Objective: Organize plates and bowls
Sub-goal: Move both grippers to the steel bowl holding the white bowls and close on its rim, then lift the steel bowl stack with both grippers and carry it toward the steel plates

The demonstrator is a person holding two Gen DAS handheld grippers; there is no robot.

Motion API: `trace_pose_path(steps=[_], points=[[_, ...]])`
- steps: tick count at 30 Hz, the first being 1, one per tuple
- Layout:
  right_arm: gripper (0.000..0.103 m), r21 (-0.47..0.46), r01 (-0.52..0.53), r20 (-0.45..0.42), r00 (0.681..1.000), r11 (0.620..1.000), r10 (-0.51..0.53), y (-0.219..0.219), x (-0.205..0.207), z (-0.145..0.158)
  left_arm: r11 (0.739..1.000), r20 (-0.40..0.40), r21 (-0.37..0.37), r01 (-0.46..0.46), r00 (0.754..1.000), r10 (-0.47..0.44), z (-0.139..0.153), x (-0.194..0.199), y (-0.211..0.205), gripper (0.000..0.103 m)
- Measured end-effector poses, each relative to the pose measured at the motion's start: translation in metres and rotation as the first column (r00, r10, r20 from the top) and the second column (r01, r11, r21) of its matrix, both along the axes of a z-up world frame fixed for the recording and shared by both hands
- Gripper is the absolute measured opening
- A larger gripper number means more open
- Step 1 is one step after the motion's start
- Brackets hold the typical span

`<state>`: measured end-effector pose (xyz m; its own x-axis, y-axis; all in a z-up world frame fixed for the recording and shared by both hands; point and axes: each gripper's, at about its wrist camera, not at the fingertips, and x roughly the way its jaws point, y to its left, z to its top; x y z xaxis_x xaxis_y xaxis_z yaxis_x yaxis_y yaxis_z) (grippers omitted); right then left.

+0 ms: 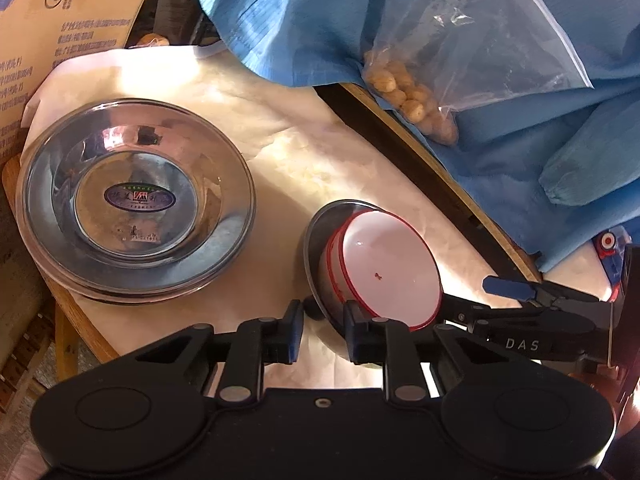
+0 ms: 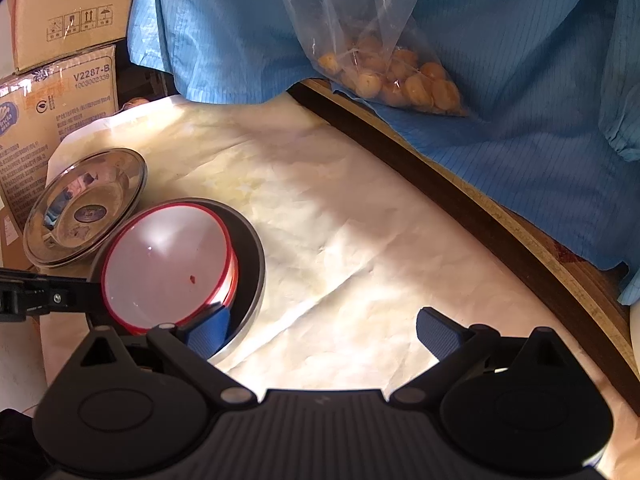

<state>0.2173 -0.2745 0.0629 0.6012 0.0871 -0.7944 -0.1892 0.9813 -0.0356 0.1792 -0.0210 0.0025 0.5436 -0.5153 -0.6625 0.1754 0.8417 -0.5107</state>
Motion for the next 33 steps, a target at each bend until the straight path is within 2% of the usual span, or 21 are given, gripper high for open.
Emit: trace_pose_path(steps=[4, 15, 18, 21, 24, 30, 33], points=[[0.101, -0.004, 0.016, -0.004, 1.000, 1.000, -0.016, 0.003, 0.001, -0.003, 1.000, 0.001, 0.007, -0.019, 1.000, 0.019, -0.002, 0.001, 0.000, 0.030], [0.089, 0.015, 0.019, -0.005, 1.000, 1.000, -0.019, 0.013, 0.000, -0.010, 0.999, 0.012, 0.022, -0.025, 1.000, 0.025, -0.003, 0.004, -0.002, 0.031], [0.085, 0.020, 0.019, 0.000, 1.000, 1.000, -0.019, 0.014, -0.002, -0.010, 0.999, 0.035, 0.041, -0.032, 0.999, 0.030, -0.002, 0.001, -0.005, 0.031], [0.083, 0.025, 0.020, 0.004, 1.000, 0.999, -0.020, 0.015, -0.004, -0.009, 0.996, 0.082, 0.089, -0.029, 0.996, 0.022, 0.000, -0.004, -0.011, 0.031], [0.081, 0.030, 0.021, 0.006, 1.000, 0.999, -0.021, 0.016, -0.005, -0.008, 0.991, 0.124, 0.131, -0.026, 0.992, 0.010, 0.001, -0.010, -0.016, 0.029], [0.077, 0.060, 0.031, 0.018, 0.999, 0.998, -0.032, 0.014, -0.008, -0.009, 0.992, 0.130, 0.122, -0.019, 0.992, 0.003, 0.002, -0.010, -0.016, 0.023], [0.070, 0.084, 0.030, 0.023, 0.999, 0.996, -0.032, 0.013, -0.010, -0.008, 0.992, 0.134, 0.126, -0.020, 0.991, 0.003, 0.002, -0.011, -0.017, 0.023]])
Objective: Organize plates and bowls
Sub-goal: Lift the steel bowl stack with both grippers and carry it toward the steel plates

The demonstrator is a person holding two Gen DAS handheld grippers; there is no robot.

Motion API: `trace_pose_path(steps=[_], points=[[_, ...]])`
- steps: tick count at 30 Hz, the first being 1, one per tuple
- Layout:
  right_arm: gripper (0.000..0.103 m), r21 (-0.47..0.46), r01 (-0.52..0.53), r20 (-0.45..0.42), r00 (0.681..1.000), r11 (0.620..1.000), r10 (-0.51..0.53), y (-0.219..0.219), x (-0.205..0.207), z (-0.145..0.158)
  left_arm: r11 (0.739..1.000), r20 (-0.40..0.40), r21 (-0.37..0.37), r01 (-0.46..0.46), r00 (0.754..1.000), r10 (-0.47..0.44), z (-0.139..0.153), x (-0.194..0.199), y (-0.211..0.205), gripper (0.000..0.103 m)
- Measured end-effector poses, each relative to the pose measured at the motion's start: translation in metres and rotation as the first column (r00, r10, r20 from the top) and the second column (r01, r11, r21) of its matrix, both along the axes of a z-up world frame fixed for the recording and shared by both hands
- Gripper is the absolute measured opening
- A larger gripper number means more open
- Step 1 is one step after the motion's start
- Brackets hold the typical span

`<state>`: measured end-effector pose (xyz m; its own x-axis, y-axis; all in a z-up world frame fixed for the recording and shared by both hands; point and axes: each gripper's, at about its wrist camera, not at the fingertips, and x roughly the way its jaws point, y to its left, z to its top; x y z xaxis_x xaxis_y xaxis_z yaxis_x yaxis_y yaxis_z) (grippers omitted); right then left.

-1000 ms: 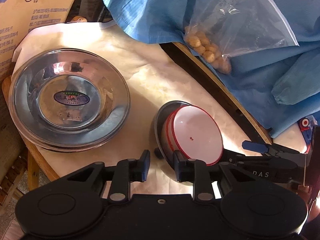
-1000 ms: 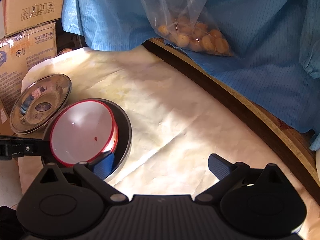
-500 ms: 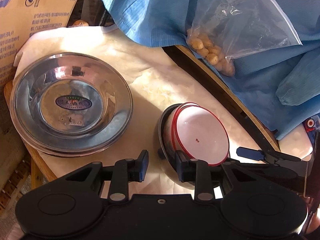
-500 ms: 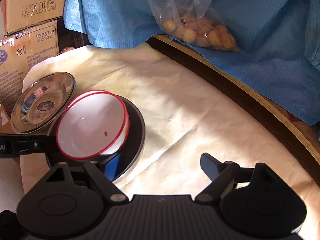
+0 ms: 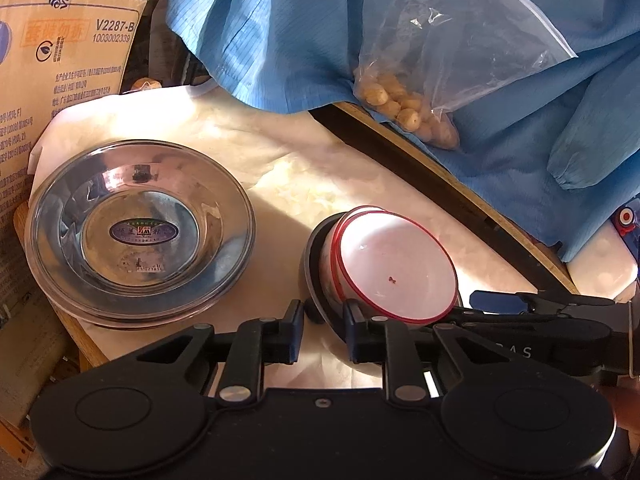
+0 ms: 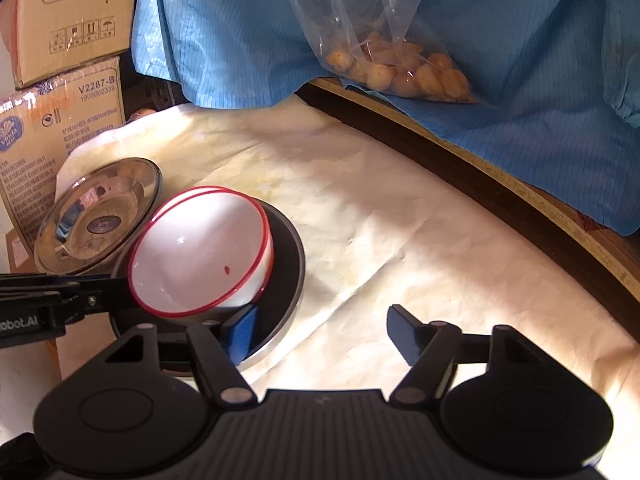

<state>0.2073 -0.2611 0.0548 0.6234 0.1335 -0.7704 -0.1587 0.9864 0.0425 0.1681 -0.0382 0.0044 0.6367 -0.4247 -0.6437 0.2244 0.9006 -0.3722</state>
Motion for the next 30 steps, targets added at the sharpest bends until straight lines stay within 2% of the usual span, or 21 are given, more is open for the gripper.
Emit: trace_pose_path(steps=[5, 12, 15, 16, 17, 19, 30], points=[[0.057, 0.019, -0.008, 0.006, 1.000, 1.000, 0.008, 0.0027, -0.0035, 0.0025, 1.000, 0.007, -0.004, -0.002, 1.000, 0.002, -0.0006, -0.0018, -0.0003, 0.022], [0.053, 0.073, 0.019, 0.006, 1.000, 0.997, -0.019, -0.0009, -0.0047, 0.0017, 0.999, -0.009, -0.035, -0.010, 1.000, 0.009, -0.0014, -0.0002, 0.0030, 0.023], [0.037, 0.100, 0.003, 0.005, 1.000, 0.995, -0.003, -0.0001, -0.0063, 0.0020, 0.999, -0.009, -0.033, -0.005, 1.000, 0.005, -0.0009, -0.0004, 0.0020, 0.023], [0.025, 0.114, -0.011, 0.003, 1.000, 0.993, 0.011, 0.0009, -0.0067, 0.0022, 1.000, -0.008, -0.031, -0.002, 1.000, 0.001, -0.0007, -0.0006, 0.0016, 0.023], [0.024, 0.122, -0.019, 0.000, 1.000, 0.992, 0.020, 0.0027, -0.0072, 0.0024, 1.000, -0.008, -0.028, 0.002, 1.000, -0.002, -0.0006, -0.0006, 0.0017, 0.023], [0.024, 0.103, -0.022, 0.007, 1.000, 0.994, 0.021, 0.0059, -0.0078, 0.0029, 1.000, -0.009, -0.027, 0.004, 1.000, -0.004, -0.0009, -0.0006, 0.0018, 0.023], [0.023, 0.132, -0.004, 0.008, 1.000, 0.991, 0.003, 0.0019, -0.0090, 0.0016, 0.999, -0.005, -0.034, 0.005, 1.000, -0.005, -0.0013, -0.0008, 0.0026, 0.023]])
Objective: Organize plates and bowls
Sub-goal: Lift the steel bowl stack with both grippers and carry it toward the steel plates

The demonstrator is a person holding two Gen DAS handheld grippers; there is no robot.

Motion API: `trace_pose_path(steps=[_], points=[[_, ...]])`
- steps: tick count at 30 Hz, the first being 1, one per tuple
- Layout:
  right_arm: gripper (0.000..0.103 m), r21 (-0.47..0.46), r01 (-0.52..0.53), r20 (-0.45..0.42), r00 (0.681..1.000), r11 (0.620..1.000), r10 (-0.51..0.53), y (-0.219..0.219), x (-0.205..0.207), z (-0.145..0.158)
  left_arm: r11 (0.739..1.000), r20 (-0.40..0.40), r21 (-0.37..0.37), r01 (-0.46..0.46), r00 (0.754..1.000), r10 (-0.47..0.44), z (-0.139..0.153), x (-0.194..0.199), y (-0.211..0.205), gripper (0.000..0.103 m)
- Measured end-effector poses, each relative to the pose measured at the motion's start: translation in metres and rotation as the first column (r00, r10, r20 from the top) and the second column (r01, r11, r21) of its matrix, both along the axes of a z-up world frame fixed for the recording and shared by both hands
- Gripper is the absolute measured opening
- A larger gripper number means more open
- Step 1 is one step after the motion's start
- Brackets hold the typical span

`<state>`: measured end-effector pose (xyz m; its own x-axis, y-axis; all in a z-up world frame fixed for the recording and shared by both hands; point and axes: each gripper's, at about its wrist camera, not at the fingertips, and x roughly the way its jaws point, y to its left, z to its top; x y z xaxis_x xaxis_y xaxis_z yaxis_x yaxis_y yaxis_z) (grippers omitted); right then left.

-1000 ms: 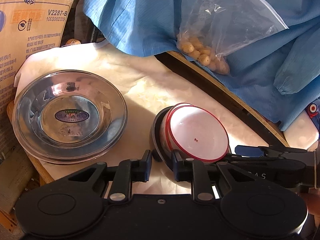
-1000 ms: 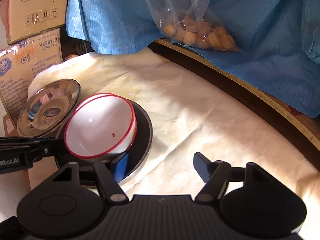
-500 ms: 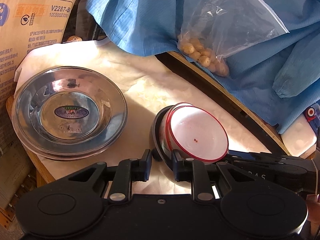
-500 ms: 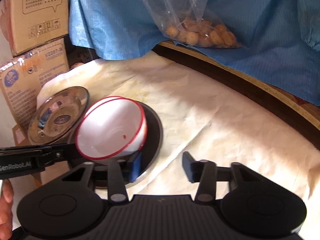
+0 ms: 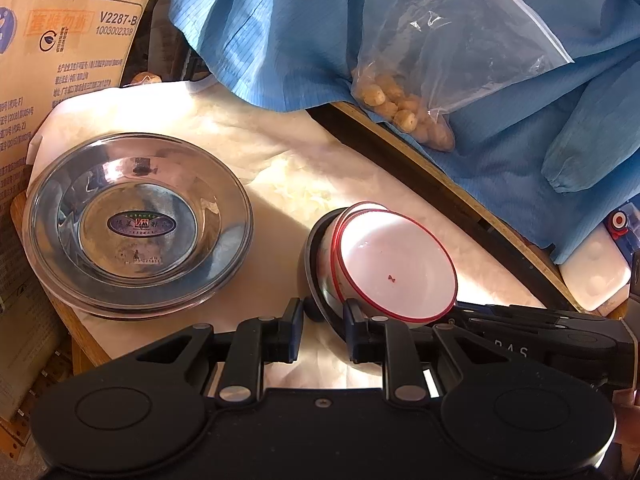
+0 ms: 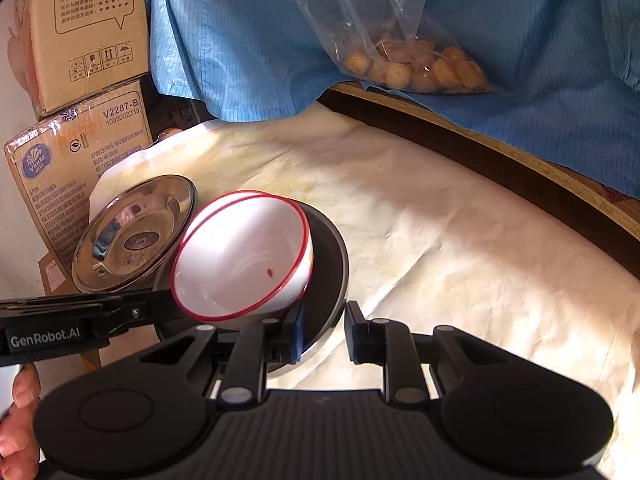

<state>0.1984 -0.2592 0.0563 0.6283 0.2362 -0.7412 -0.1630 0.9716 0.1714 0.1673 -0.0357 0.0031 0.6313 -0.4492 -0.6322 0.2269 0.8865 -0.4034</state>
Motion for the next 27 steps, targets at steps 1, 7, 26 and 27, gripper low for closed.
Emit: trace_pose_path(steps=[1, 7, 26, 27], points=[[0.023, 0.000, 0.001, 0.000, 1.000, 1.000, -0.001, 0.0002, 0.0004, -0.0001, 1.000, 0.000, 0.000, -0.001, 1.000, 0.001, 0.0001, 0.0001, -0.0002, 0.023], [0.023, 0.024, 0.009, -0.001, 1.000, 1.000, -0.009, -0.0033, -0.0002, -0.0012, 1.000, 0.002, -0.001, -0.006, 1.000, 0.006, -0.0001, -0.0010, 0.0000, 0.022], [0.023, 0.023, 0.033, -0.012, 0.999, 0.999, -0.032, 0.0012, -0.0031, -0.0027, 0.997, -0.085, -0.049, -0.066, 0.994, 0.061, 0.0005, 0.0029, 0.0035, 0.018], [0.023, 0.031, 0.037, -0.010, 0.999, 0.999, -0.036, 0.0001, -0.0041, -0.0032, 0.996, -0.086, -0.052, -0.067, 0.994, 0.062, 0.0002, 0.0029, 0.0038, 0.018]])
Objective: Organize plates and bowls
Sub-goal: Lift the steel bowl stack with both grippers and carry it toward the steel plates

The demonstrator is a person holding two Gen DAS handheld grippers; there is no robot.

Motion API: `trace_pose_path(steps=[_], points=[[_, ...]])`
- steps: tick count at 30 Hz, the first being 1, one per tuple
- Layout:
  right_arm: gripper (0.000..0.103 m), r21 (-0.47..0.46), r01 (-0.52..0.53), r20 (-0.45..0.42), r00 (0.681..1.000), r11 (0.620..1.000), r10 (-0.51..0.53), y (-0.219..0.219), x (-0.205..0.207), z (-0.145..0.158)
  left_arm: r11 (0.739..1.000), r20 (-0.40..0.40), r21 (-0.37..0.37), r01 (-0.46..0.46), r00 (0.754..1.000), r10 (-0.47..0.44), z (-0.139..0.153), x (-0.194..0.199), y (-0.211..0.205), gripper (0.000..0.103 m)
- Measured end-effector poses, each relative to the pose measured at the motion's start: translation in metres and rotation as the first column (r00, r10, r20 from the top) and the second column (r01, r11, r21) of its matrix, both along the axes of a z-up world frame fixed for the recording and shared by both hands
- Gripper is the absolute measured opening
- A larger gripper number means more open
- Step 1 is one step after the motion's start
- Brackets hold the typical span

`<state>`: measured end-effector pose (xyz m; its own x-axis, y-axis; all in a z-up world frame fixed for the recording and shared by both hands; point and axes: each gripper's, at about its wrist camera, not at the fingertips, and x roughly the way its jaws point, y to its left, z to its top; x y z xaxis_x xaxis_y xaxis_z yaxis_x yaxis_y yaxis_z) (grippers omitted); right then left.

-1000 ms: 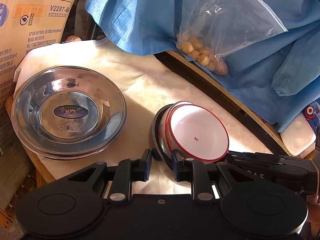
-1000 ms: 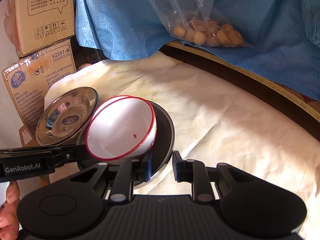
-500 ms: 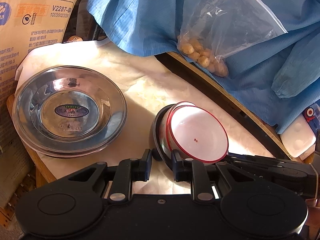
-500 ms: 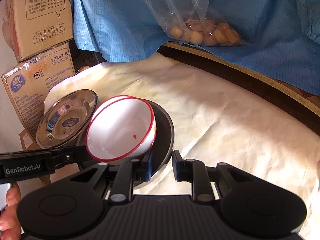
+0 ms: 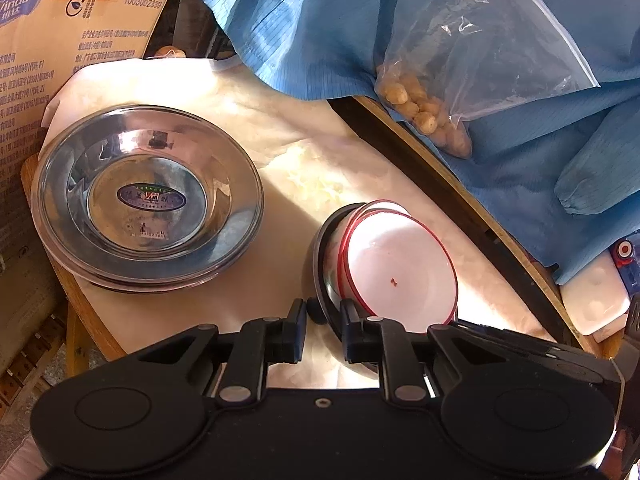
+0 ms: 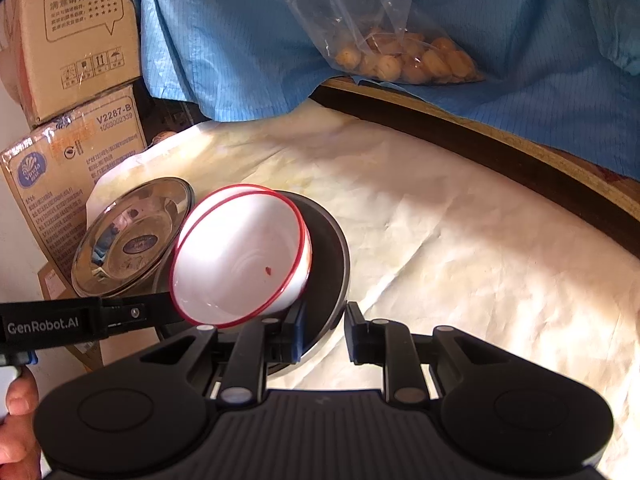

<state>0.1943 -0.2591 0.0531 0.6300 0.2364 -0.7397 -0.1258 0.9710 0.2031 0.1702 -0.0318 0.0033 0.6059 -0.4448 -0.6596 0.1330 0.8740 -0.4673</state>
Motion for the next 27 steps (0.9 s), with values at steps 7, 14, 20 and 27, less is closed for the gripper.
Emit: trace_pose_path(steps=[7, 14, 20, 27], points=[[0.023, 0.042, 0.014, -0.004, 1.000, 0.999, -0.014, -0.006, -0.003, 0.000, 1.000, -0.003, -0.011, 0.000, 1.000, 0.000, -0.001, 0.000, 0.002, 0.016], [0.023, 0.048, 0.025, -0.010, 1.000, 0.999, -0.024, -0.010, -0.006, 0.002, 1.000, -0.013, -0.023, 0.017, 1.000, -0.017, -0.002, 0.002, 0.000, 0.016], [0.023, 0.049, 0.026, -0.003, 1.000, 0.998, -0.026, -0.012, -0.008, 0.004, 0.999, -0.012, -0.032, 0.023, 1.000, -0.023, -0.002, 0.001, 0.001, 0.016], [0.023, 0.049, 0.016, 0.012, 1.000, 0.999, -0.017, -0.010, -0.007, 0.009, 0.999, 0.016, -0.033, 0.020, 1.000, -0.020, 0.003, 0.000, 0.005, 0.016]])
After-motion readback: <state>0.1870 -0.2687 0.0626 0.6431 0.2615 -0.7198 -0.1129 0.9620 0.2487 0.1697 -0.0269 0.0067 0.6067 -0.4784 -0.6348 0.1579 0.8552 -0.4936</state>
